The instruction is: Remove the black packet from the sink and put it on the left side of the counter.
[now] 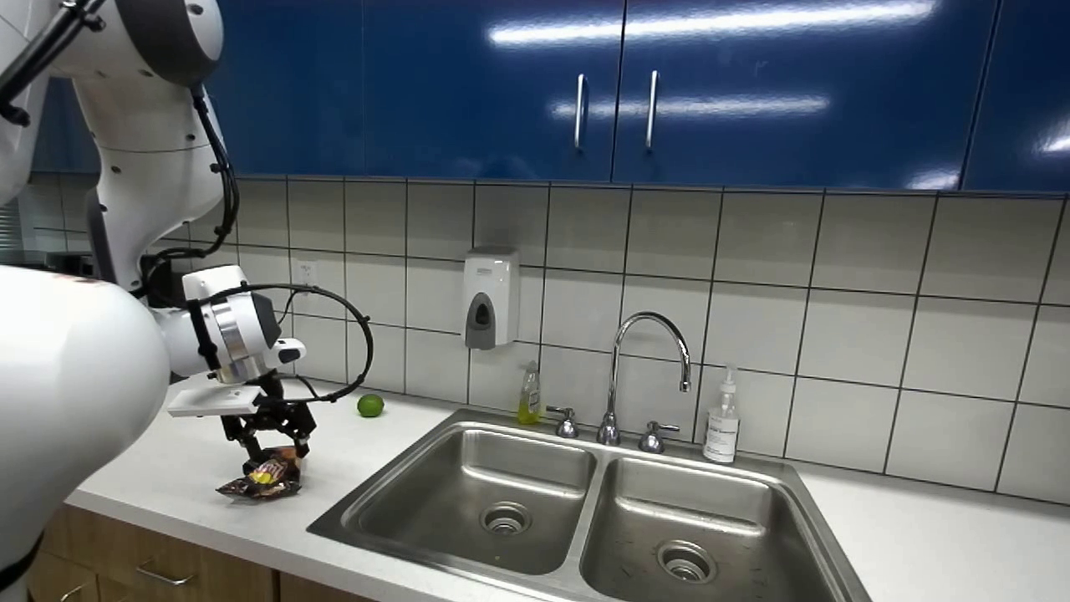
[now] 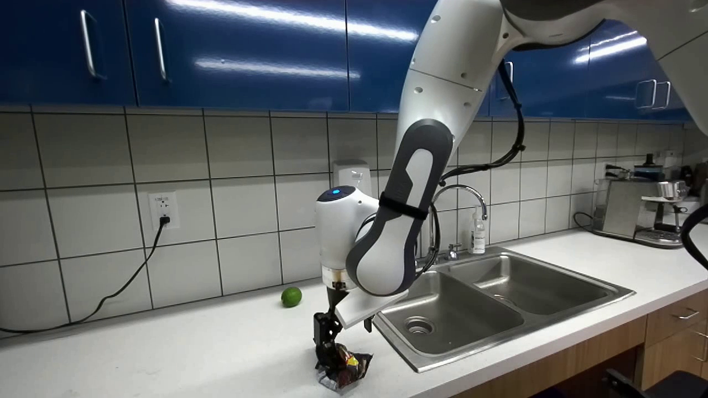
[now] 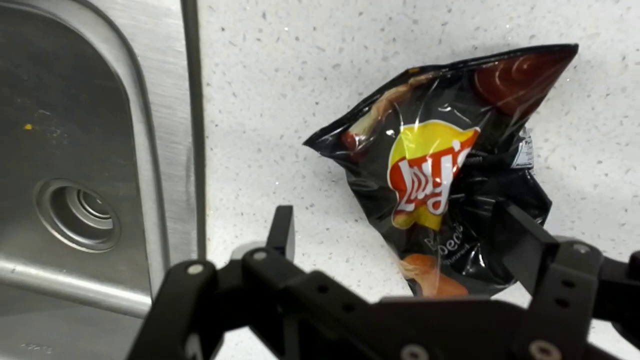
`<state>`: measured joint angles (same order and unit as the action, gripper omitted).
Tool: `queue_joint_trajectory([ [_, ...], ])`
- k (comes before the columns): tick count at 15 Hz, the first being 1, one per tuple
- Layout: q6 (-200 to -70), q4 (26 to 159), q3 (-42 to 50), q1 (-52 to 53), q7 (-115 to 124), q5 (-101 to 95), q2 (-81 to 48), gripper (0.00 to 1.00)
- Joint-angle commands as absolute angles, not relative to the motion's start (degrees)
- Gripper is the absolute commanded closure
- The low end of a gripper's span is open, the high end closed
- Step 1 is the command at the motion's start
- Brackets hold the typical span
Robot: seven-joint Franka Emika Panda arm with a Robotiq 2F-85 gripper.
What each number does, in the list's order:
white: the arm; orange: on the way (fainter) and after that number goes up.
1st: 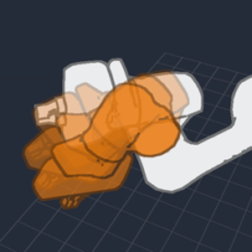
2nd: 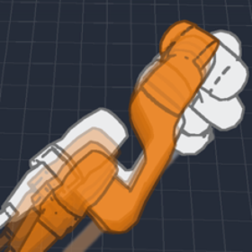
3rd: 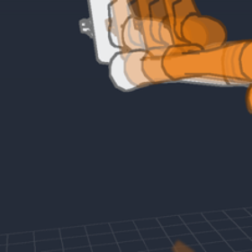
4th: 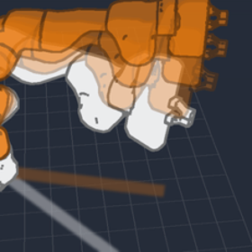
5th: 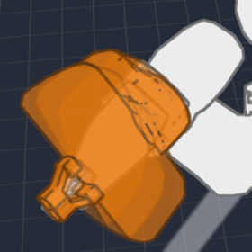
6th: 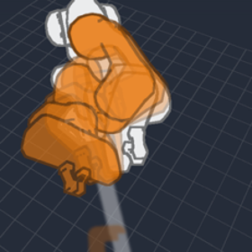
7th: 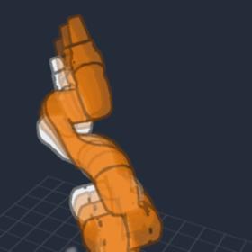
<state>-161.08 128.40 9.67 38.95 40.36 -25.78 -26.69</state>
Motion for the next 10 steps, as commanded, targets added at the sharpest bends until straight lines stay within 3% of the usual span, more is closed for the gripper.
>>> queue_joint_trajectory([
  [1,-159.1,132.5,8.3,36.4,37.9,-24.0,-21.2,0.00],
  [10,-154.7,139.7,5.7,26.2,37.4,-20.6,-9.2,0.00],
])
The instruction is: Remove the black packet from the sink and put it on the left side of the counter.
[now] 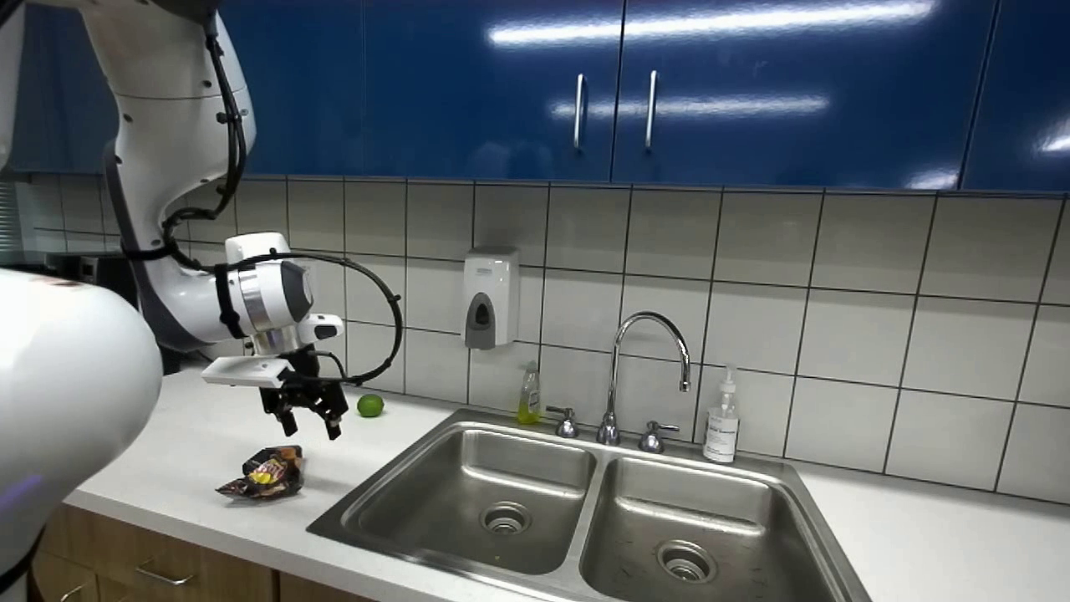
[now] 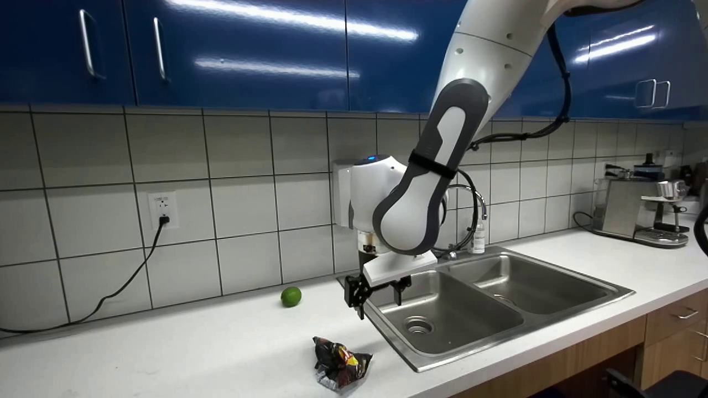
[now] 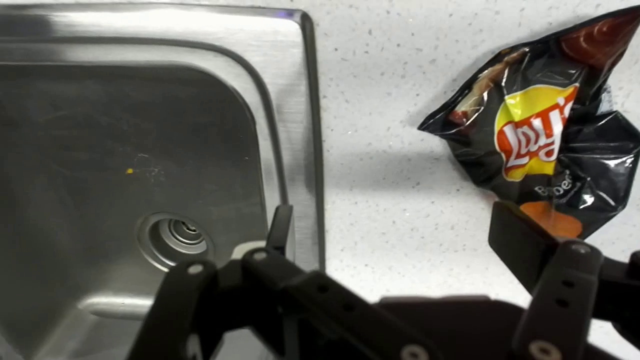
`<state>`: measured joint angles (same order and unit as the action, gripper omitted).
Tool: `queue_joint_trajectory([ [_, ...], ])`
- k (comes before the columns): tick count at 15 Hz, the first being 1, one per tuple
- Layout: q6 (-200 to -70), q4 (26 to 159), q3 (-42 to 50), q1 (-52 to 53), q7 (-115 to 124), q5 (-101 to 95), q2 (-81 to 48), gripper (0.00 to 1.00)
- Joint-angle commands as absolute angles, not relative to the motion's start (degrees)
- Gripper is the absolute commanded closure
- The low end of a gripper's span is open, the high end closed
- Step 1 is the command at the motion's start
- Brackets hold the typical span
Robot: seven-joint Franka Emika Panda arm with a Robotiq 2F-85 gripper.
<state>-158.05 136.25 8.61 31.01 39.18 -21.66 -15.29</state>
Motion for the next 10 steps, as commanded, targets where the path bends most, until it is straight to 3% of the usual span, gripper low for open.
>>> queue_joint_trajectory([
  [1,-153.9,140.5,5.3,24.9,37.8,-21.1,-7.8,0.00],
  [10,-148.3,151.0,-0.3,13.4,32.4,-19.4,6.2,0.00],
])
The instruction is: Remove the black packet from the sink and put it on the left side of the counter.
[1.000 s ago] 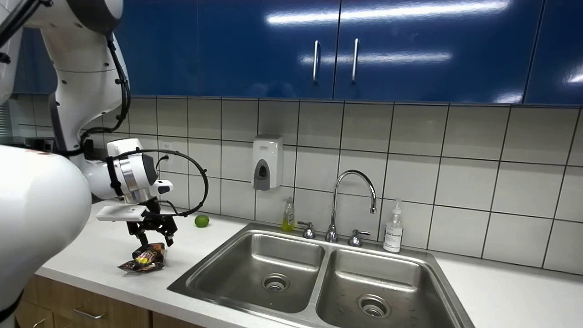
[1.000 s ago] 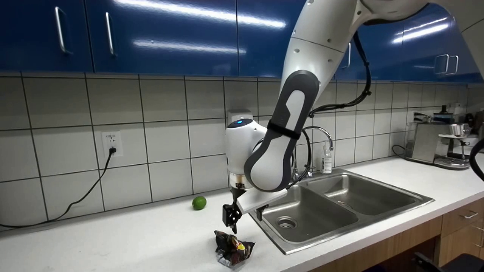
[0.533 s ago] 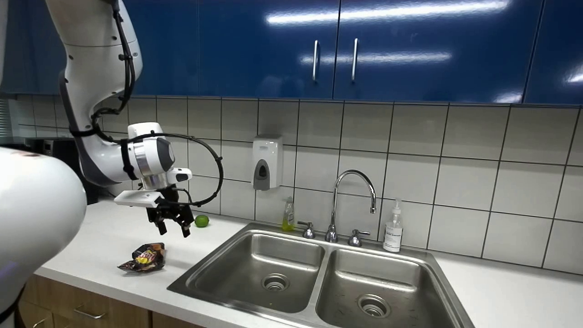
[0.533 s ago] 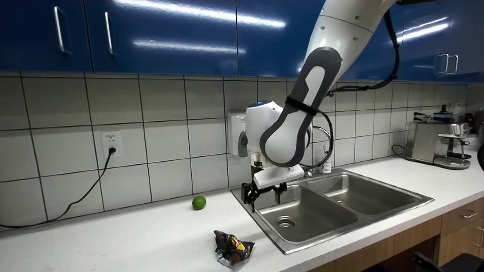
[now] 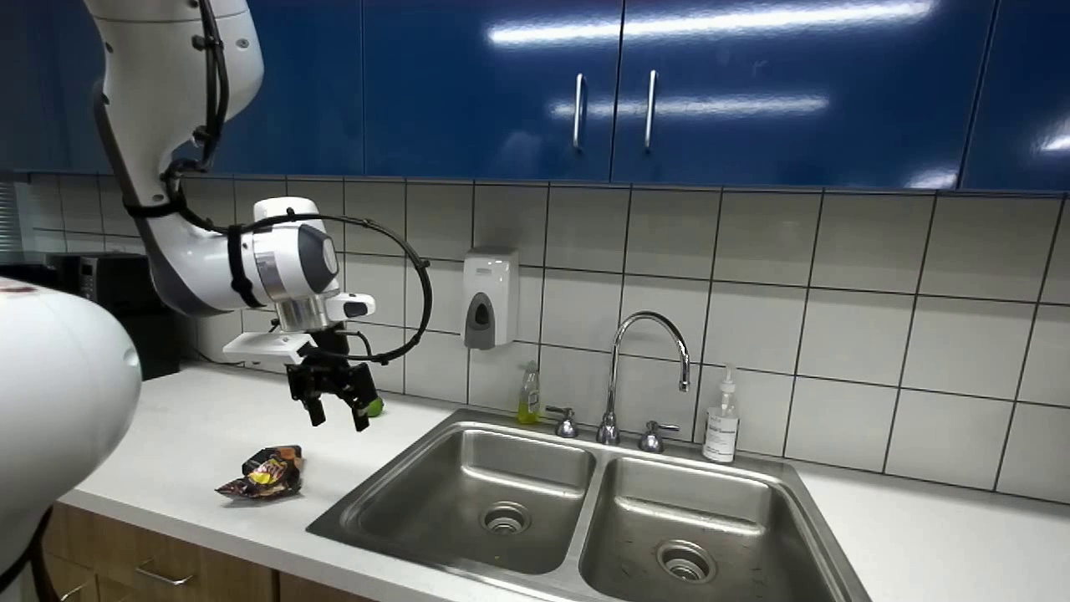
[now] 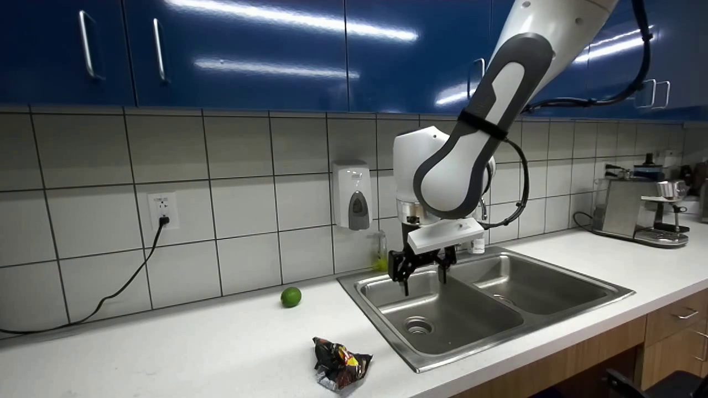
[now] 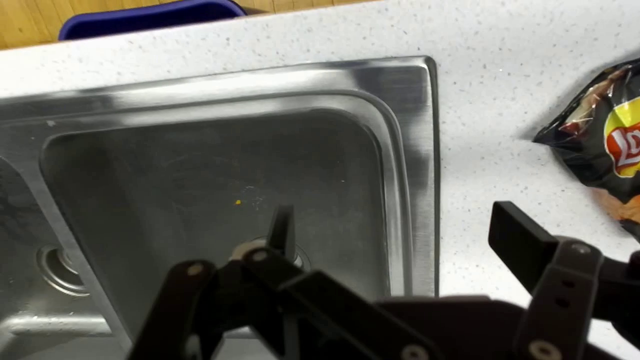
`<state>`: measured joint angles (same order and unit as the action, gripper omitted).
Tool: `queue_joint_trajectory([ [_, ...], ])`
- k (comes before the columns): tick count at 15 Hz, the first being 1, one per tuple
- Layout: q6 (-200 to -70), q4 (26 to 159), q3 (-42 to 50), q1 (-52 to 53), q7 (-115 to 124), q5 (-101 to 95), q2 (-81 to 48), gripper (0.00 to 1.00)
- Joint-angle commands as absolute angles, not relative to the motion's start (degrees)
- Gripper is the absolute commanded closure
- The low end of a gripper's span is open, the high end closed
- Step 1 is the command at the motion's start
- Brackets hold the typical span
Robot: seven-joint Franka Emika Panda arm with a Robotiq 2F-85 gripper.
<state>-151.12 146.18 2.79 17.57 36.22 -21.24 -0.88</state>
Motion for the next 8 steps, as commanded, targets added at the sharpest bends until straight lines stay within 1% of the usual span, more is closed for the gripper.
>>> queue_joint_trajectory([
  [1,-147.7,152.3,-0.8,12.4,31.3,-19.0,7.9,0.00],
  [5,-143.5,156.2,-2.6,9.3,24.9,-15.5,15.4,0.00],
  [6,-146.9,153.3,-3.9,8.4,28.2,-16.5,9.4,0.00],
  [8,-146.5,153.8,-4.8,7.4,27.5,-16.1,10.7,0.00],
])
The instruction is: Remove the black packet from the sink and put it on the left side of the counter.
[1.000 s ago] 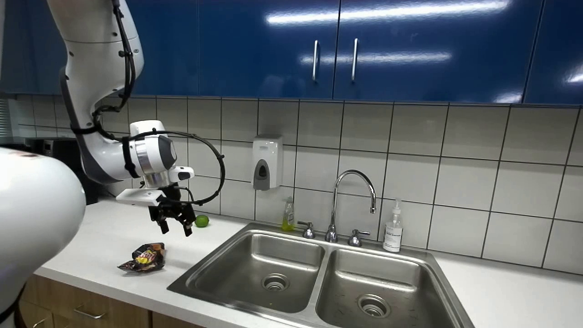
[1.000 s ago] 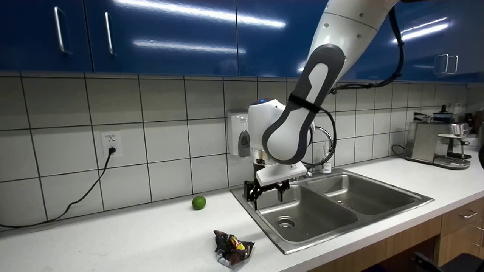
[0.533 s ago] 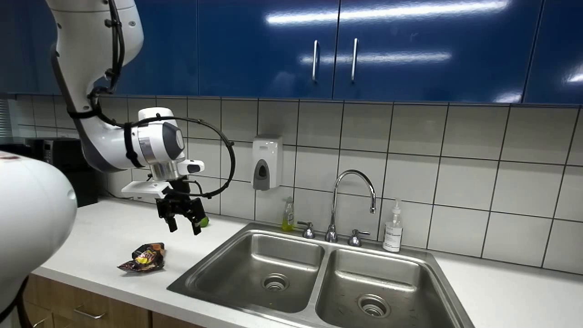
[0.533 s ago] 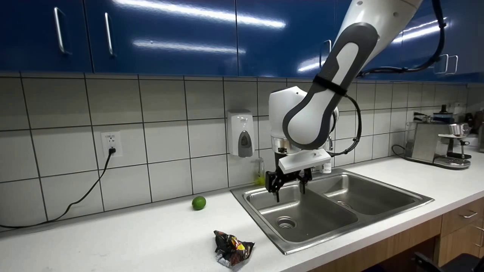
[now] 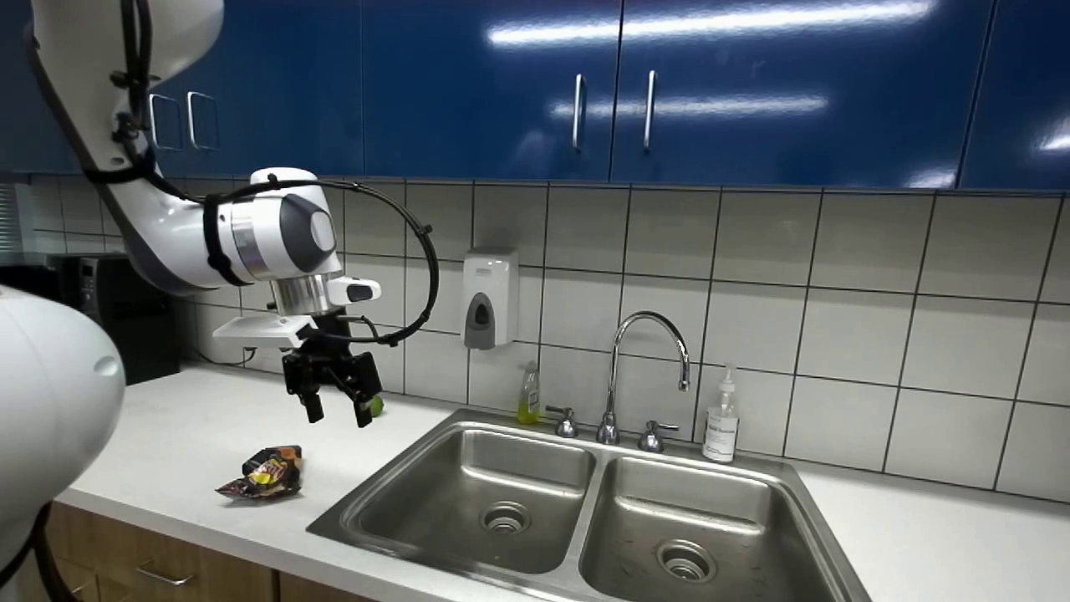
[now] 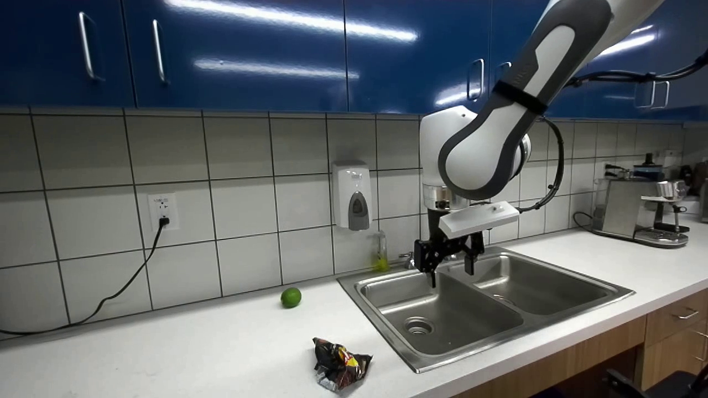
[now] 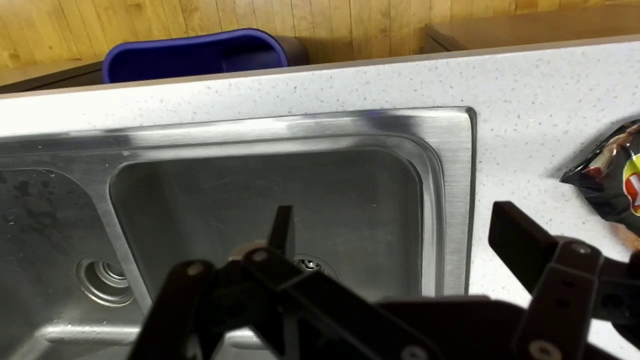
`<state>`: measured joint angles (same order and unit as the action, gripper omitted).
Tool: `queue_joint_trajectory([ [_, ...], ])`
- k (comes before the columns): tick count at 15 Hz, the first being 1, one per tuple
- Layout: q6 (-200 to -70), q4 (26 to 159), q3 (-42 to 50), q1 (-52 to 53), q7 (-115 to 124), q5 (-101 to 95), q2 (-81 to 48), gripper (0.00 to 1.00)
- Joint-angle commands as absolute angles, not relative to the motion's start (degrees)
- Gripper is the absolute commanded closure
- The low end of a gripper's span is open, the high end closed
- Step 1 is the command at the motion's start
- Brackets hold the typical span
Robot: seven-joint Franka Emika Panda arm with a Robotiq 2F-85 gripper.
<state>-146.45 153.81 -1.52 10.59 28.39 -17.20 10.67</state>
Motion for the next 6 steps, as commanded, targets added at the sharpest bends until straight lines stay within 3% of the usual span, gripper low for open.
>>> queue_joint_trajectory([
  [1,-146.6,153.8,-5.0,7.3,27.6,-16.1,10.5,0.00],
  [6,-146.7,153.6,-5.3,7.2,27.7,-16.3,9.4,0.00],
])
